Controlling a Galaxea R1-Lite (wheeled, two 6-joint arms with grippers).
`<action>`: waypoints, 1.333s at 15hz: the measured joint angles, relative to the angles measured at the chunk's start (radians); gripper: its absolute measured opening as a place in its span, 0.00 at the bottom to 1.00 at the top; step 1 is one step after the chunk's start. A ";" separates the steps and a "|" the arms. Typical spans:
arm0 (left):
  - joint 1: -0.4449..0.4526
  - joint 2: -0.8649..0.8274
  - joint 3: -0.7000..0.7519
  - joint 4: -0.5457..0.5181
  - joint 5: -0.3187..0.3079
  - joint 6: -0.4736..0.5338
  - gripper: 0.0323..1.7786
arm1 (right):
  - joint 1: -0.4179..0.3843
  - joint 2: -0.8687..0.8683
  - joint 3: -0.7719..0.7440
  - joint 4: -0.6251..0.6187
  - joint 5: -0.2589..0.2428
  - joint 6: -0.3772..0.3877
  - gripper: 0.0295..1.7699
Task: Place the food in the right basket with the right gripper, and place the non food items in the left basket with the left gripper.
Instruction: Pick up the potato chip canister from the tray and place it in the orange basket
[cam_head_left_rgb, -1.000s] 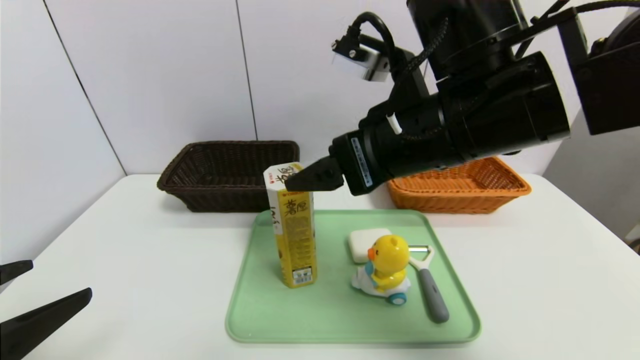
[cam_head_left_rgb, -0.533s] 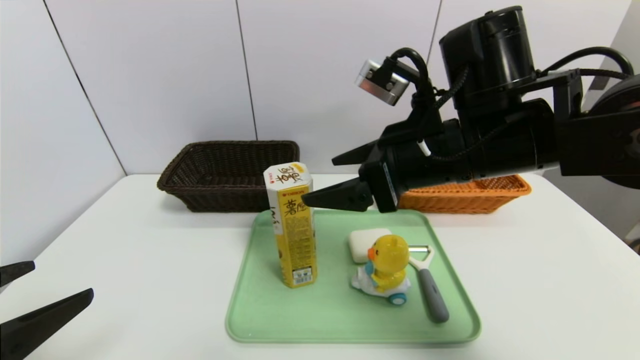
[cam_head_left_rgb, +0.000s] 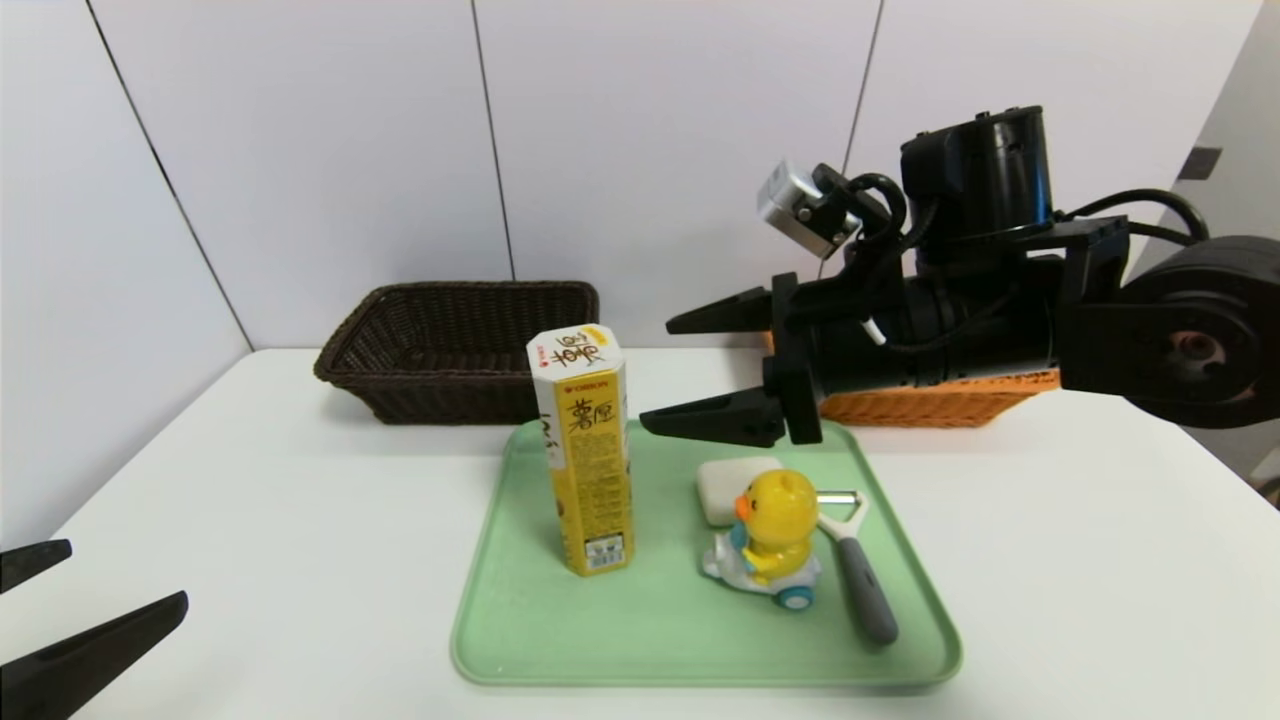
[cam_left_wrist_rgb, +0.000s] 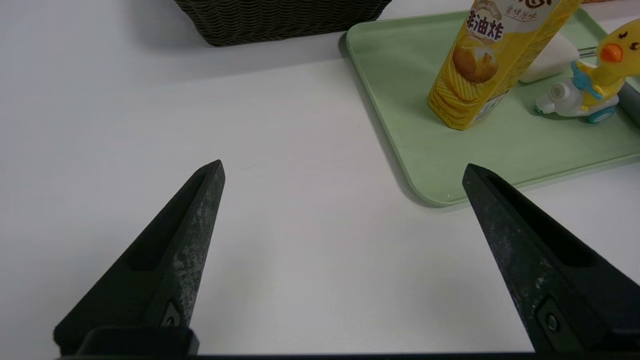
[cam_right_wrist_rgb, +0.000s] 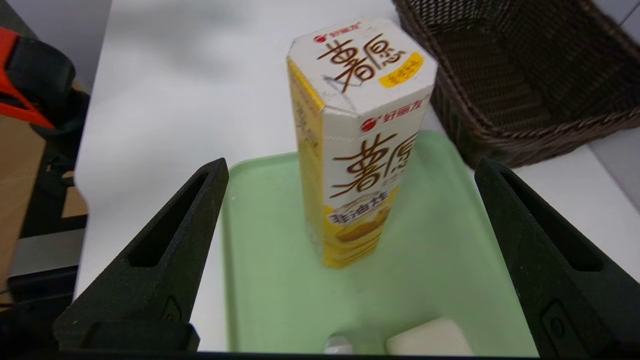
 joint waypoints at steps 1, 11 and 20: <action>0.001 -0.003 0.000 0.000 0.000 -0.001 0.95 | 0.001 0.021 0.010 -0.063 0.001 0.000 0.96; 0.011 -0.011 0.002 0.002 0.009 0.000 0.95 | 0.023 0.206 -0.033 -0.226 0.059 0.011 0.96; 0.013 -0.008 0.015 0.008 0.013 0.002 0.95 | 0.077 0.303 -0.127 -0.314 0.090 0.124 0.96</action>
